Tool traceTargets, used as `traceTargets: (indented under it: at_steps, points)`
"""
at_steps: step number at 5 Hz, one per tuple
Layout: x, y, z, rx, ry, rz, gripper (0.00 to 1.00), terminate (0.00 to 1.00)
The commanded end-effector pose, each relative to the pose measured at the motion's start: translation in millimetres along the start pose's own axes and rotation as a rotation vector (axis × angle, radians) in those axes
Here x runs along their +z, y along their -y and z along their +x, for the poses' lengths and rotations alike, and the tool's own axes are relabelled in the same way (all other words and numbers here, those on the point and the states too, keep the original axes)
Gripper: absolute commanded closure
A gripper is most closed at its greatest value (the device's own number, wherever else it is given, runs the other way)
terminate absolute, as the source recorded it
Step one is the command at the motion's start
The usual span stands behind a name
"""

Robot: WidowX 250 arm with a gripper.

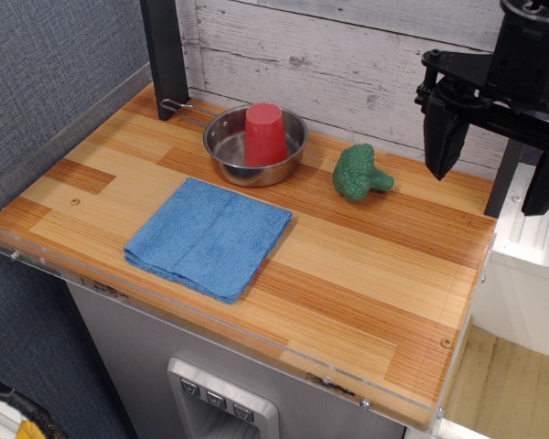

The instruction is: Move blue cloth to front corner of counter

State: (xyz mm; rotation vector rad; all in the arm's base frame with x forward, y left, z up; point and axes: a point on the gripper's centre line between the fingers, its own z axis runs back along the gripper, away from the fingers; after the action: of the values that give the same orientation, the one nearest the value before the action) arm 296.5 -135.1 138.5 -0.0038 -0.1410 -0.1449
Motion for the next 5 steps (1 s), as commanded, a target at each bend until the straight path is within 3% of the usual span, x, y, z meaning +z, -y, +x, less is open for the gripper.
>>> traceTargets:
  at_steps: [1, 3, 4, 5]
  points:
    - [0, 0, 0, 0.000, 0.000, 0.000, 0.00, 0.00]
    - [-13, -45, -8, 0.097, -0.086, 0.045, 0.00, 0.00]
    - [-19, -87, -23, 0.181, -0.105, 0.072, 0.00, 0.00]
    - [-21, -126, -43, 0.223, -0.086, 0.153, 0.00, 0.00]
